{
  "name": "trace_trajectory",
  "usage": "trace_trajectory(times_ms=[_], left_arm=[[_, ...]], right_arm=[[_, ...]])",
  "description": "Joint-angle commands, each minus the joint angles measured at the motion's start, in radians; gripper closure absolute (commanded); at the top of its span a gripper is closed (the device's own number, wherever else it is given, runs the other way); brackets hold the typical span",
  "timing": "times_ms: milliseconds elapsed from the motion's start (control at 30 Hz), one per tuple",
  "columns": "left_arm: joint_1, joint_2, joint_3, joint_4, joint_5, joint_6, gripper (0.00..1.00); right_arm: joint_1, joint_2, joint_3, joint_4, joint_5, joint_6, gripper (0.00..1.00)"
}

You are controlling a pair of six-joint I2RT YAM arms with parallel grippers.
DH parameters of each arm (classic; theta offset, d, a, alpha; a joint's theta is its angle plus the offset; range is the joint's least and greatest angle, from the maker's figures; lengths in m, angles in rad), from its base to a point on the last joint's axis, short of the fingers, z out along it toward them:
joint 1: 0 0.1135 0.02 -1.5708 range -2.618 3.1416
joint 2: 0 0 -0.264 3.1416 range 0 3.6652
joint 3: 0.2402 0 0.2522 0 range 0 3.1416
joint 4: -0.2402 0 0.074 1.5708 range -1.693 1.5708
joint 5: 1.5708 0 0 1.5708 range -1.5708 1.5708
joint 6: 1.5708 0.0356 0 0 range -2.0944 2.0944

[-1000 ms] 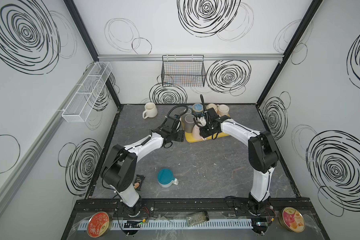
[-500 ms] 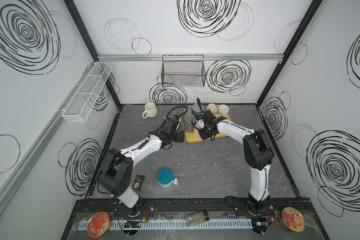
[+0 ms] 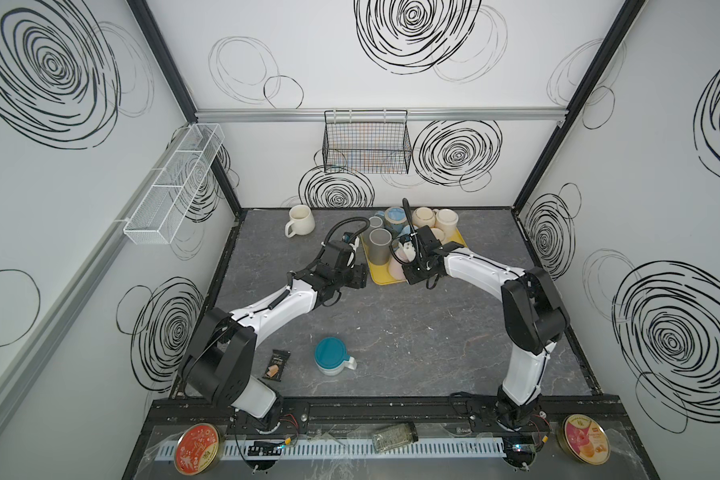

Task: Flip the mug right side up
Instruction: 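Lift the pink mug toward the left gripper while the left gripper approaches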

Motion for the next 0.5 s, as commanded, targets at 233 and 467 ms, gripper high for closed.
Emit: trace_trajectory(times_ms=[233,467], left_arm=[[-0.006,-0.114,-0.075,0.272,0.11,0.008,0.29],[0.013,-0.201,-0.159,0.493,0.195,-0.045,0.26]], right_arm=[[0.001,-0.229,-0.071,0.278,-0.068,0.089,1.0],[-0.014,-0.42,-0.161,0.548,-0.219,0.159,1.0]])
